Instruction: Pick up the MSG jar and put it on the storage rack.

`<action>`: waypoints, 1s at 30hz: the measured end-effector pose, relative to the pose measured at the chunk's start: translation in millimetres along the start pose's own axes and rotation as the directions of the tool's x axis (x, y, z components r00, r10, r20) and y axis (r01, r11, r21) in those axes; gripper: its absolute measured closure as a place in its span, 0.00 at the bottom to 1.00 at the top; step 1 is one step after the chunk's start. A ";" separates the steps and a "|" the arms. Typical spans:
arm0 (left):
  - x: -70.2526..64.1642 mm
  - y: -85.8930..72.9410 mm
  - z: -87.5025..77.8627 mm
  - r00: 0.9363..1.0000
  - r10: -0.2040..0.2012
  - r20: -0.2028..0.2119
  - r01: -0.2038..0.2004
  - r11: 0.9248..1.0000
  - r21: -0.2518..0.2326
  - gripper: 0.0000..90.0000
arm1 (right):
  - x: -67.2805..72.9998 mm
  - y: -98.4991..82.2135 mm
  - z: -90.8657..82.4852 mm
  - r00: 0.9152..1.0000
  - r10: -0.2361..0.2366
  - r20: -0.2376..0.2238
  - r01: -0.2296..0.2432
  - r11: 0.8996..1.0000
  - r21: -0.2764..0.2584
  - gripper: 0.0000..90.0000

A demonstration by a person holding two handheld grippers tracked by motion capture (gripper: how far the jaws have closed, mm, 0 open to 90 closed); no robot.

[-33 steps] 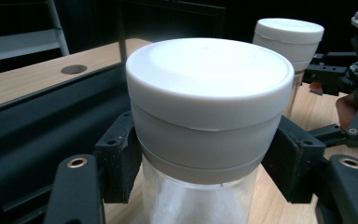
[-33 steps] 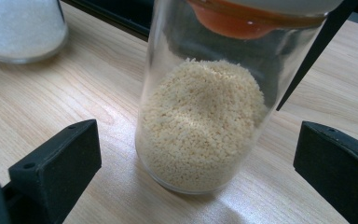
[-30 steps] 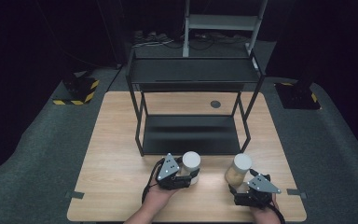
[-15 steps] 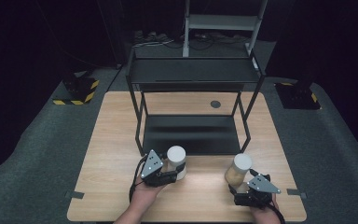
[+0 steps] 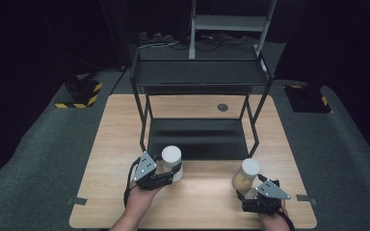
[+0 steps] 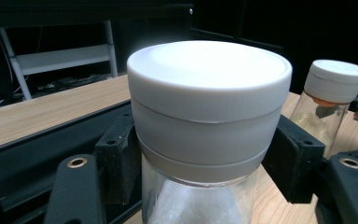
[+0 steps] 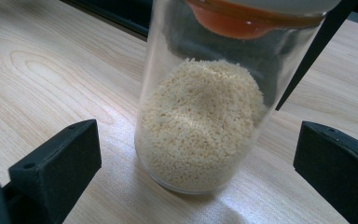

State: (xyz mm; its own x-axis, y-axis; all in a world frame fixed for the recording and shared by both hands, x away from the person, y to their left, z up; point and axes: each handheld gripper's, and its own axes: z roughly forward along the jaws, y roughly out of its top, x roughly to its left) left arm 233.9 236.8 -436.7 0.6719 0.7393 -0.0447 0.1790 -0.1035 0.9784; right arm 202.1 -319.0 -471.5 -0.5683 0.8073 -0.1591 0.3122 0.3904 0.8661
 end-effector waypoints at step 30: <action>8.3 34.1 -15.1 0.999 -0.006 -0.042 0.004 0.999 -0.049 0.39 | -0.8 -0.6 -0.2 1.000 0.006 -0.001 -0.006 1.000 -0.003 0.00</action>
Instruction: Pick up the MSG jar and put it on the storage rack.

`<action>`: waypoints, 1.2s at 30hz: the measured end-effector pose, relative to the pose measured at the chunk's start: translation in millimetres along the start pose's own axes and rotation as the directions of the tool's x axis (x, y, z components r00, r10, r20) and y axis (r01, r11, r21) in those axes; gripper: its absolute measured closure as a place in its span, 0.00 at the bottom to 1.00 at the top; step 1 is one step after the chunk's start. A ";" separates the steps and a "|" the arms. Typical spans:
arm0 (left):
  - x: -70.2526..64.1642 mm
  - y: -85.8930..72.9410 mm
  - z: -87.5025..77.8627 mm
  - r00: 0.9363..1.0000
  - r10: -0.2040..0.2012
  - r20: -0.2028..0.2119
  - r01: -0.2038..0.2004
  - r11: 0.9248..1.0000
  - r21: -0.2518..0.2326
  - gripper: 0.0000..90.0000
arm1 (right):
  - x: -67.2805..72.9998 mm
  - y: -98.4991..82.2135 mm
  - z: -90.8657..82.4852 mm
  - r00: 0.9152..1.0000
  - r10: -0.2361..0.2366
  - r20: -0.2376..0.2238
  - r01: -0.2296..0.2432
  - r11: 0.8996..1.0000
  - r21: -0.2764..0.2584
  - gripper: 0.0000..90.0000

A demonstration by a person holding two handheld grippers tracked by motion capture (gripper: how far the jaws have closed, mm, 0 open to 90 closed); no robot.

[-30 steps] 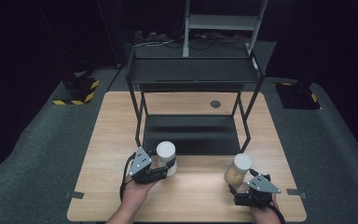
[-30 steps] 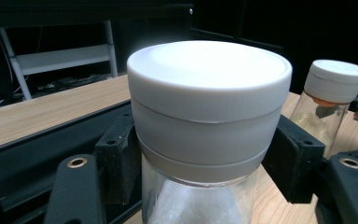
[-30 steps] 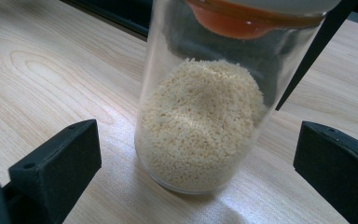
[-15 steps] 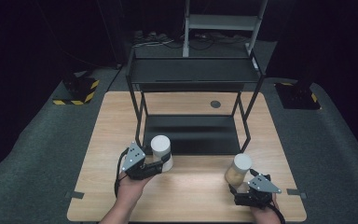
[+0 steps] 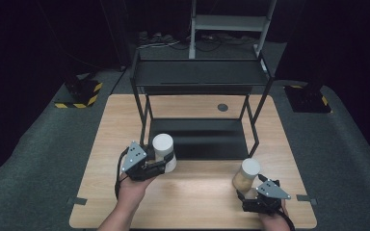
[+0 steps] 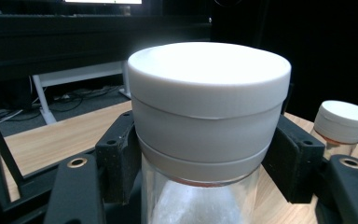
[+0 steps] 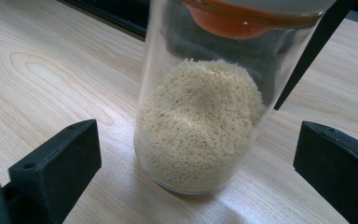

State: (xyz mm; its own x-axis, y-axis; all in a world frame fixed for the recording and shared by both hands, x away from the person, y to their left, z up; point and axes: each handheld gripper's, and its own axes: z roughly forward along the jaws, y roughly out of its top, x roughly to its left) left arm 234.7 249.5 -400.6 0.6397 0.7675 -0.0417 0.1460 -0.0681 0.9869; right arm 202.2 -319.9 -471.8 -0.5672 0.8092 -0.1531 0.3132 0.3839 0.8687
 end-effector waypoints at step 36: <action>7.1 66.0 5.4 0.999 0.037 -0.027 -0.039 0.997 -0.059 0.39 | -0.5 -0.3 -0.1 1.000 0.006 0.000 -0.006 1.000 -0.002 0.00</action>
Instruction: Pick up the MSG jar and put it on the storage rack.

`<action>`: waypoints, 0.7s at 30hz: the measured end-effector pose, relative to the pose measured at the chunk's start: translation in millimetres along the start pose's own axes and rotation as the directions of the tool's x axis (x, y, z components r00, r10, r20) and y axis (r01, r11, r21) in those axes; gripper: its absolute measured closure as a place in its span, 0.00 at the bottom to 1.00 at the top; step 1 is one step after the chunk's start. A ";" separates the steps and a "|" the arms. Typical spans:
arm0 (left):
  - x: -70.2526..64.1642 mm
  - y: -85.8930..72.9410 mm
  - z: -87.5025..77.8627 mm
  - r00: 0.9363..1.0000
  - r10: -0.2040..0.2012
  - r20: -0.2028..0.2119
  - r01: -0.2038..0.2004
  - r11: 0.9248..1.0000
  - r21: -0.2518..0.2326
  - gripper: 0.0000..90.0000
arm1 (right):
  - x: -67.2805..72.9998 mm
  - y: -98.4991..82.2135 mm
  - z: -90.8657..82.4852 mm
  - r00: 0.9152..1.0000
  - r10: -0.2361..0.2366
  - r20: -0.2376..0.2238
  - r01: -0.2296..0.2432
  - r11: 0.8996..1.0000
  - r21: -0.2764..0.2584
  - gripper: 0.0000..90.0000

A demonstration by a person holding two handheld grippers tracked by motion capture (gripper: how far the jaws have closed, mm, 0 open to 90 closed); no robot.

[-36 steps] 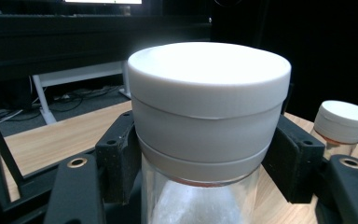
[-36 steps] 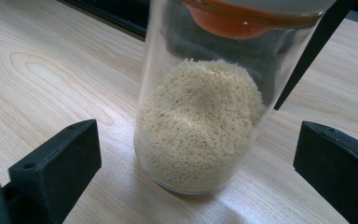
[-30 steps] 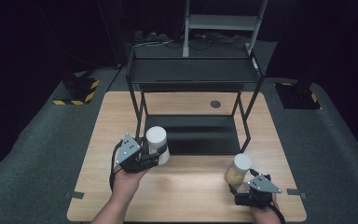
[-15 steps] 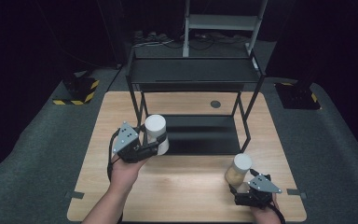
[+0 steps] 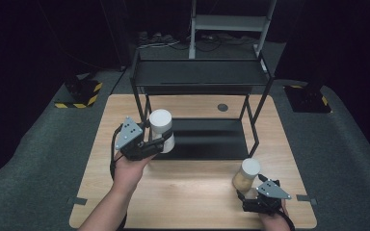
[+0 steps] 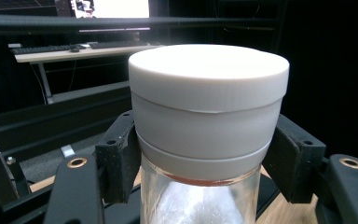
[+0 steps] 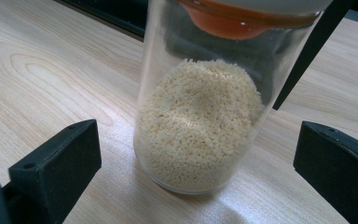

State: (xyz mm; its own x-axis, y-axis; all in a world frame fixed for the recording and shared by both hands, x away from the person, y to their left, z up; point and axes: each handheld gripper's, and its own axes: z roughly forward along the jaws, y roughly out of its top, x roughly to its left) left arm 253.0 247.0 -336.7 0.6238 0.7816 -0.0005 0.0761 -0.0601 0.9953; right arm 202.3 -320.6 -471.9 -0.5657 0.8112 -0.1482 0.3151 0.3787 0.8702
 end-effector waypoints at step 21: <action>5.6 29.9 4.7 1.000 0.002 -0.017 -0.003 0.999 -0.032 0.39 | -1.1 -0.2 -0.1 1.000 0.004 -0.004 -0.004 1.000 -0.001 0.00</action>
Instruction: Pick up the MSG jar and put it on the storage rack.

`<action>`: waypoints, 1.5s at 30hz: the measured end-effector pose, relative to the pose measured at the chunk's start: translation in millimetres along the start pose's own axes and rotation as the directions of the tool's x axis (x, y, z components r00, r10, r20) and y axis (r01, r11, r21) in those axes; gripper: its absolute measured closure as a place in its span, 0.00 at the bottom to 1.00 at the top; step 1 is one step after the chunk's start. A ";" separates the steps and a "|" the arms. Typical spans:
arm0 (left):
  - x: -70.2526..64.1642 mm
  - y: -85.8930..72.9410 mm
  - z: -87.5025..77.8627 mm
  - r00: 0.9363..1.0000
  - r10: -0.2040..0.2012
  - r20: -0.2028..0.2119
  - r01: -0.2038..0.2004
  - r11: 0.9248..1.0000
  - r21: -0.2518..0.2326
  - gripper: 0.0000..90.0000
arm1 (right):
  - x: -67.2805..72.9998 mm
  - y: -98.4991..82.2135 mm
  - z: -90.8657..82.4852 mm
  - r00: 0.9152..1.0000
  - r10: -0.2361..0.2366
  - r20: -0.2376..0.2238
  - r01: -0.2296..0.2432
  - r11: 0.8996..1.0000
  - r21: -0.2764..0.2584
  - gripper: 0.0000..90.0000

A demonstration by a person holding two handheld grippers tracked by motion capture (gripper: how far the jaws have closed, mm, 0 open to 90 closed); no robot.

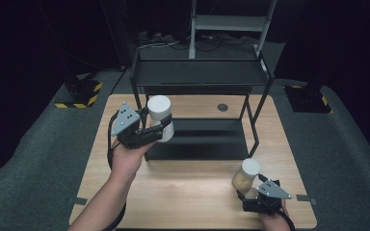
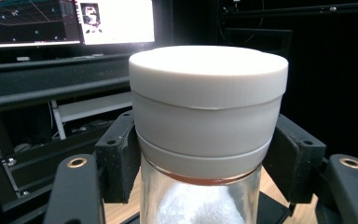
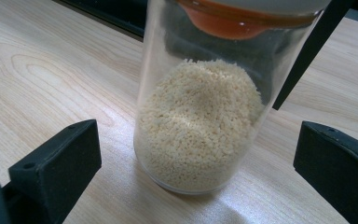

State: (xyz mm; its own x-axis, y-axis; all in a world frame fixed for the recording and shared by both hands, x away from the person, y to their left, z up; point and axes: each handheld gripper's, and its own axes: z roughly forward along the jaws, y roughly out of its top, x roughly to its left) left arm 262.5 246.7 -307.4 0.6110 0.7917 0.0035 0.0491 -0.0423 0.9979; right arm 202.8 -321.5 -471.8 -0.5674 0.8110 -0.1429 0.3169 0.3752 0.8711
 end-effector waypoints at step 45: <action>0.7 72.8 34.7 1.000 0.009 -0.029 -0.012 0.995 -0.096 0.39 | -1.8 -1.4 -0.5 1.000 0.011 -0.003 -0.011 1.000 -0.008 0.00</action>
State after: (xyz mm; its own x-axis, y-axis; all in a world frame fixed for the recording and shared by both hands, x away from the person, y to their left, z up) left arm 293.9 223.0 -236.9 0.5879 0.8088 0.0149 -0.0344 0.0066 0.9994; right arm 202.9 -323.7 -472.6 -0.5663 0.8136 -0.1319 0.3171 0.3628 0.8763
